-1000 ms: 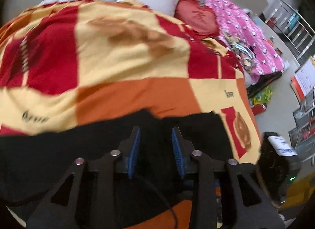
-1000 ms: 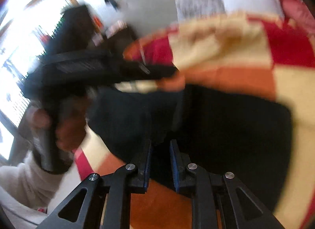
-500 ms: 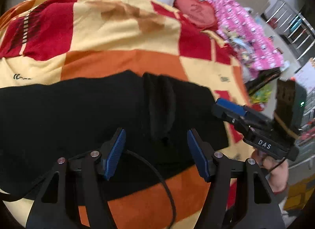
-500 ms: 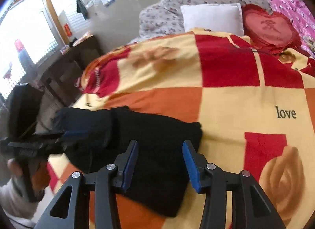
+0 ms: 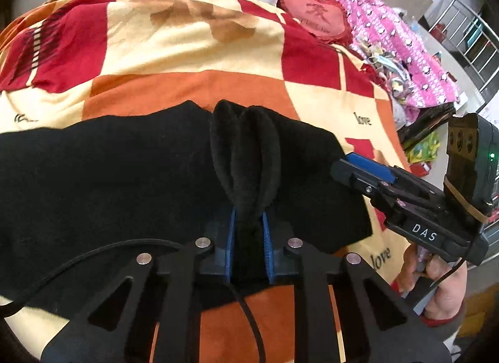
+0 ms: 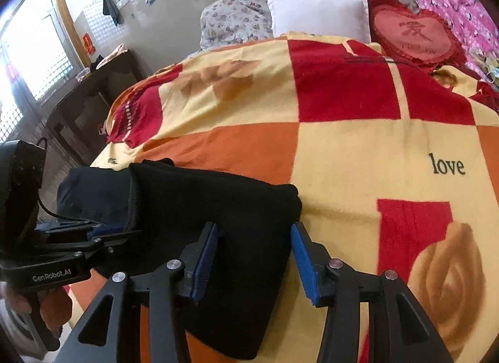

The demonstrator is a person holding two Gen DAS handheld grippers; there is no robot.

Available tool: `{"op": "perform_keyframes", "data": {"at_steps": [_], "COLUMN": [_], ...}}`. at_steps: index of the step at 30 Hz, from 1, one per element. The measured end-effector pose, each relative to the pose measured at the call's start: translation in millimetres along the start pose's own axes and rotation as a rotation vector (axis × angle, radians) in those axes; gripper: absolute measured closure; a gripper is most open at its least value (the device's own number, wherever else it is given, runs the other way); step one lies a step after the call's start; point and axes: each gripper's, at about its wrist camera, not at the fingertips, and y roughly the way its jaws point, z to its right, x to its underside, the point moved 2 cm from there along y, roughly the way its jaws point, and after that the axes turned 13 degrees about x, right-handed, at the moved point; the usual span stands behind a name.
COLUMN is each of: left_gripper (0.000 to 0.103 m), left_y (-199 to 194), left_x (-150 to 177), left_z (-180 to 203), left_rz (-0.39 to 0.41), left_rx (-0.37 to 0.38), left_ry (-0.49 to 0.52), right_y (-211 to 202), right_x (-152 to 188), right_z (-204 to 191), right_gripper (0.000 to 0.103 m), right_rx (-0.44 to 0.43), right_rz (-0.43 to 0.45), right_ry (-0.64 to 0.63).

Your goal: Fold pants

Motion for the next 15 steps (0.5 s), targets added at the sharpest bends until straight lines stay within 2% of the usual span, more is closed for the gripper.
{"op": "perform_keyframes", "data": {"at_steps": [3,8,10,13,15], "left_gripper": [0.09,0.09,0.09,0.09,0.089], "left_y": [-12,-25,-20,-10,-8], "left_x": [3,11,9,5,4], "left_z": [3,2,-6,-15,-15], "left_rz": [0.014,0.03,0.031,0.016,0.011], "left_rx": [0.01,-0.015,-0.042,-0.066,-0.079], "left_ry": [-0.004,-0.011,-0.029,-0.047,-0.041], "right_y": [-15,-37,-28,2,15], "right_x": [-2,-11,-11,-6,-3], "right_z": [-10,-39,-52,-61,-63], "right_gripper": [0.056,0.056,0.056,0.056,0.056], "right_rx": [-0.034,-0.09,-0.087,-0.032,-0.017], "right_rz": [0.031,0.089,0.073,0.012,0.003], "right_ry": [-0.011,-0.09,-0.13,-0.156,-0.152]}}
